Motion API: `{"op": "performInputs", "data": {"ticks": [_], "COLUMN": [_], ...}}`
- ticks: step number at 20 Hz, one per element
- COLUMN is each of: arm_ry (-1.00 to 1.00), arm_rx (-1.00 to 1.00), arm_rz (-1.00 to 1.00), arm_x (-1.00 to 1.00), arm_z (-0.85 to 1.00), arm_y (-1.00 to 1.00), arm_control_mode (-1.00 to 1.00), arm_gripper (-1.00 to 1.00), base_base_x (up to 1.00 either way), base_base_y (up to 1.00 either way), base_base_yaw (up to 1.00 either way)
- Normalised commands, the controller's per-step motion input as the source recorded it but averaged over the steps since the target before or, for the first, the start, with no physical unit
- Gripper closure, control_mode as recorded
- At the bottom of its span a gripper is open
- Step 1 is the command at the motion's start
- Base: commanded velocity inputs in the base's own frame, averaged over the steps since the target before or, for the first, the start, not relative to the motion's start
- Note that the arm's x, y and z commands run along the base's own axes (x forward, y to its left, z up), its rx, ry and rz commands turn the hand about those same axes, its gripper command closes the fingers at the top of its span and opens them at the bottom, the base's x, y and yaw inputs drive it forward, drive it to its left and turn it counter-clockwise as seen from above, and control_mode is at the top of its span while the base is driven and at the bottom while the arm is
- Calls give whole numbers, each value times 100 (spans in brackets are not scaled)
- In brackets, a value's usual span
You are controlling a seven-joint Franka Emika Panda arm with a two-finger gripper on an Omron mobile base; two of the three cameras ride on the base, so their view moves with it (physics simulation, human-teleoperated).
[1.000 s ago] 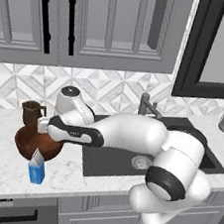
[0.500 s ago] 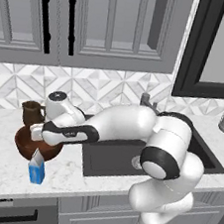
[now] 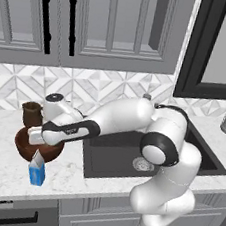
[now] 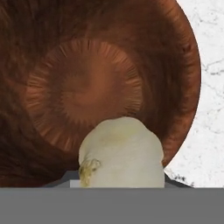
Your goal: Pick the garlic from the sink and place it in the bowl. Then pick the bowl and place it in the microwave. Then close the microwave door and press the start button.
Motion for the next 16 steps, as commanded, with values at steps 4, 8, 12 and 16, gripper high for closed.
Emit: {"op": "performInputs", "data": {"ticks": [4,8,12,16], "arm_ry": [0,0,-2,-3], "arm_rx": [0,1,6,7], "arm_rz": [0,0,0,-3], "arm_x": [0,-7,-29,-37], "arm_z": [-6,0,8,56], "arm_y": [0,-1,-14,-40], "arm_control_mode": [-100,-100,-100,-100], "arm_gripper": [-100,-100,-100,-100], "base_base_x": [0,0,0,0], "base_base_y": [0,0,0,0], "base_base_yaw": [0,0,0,0]}}
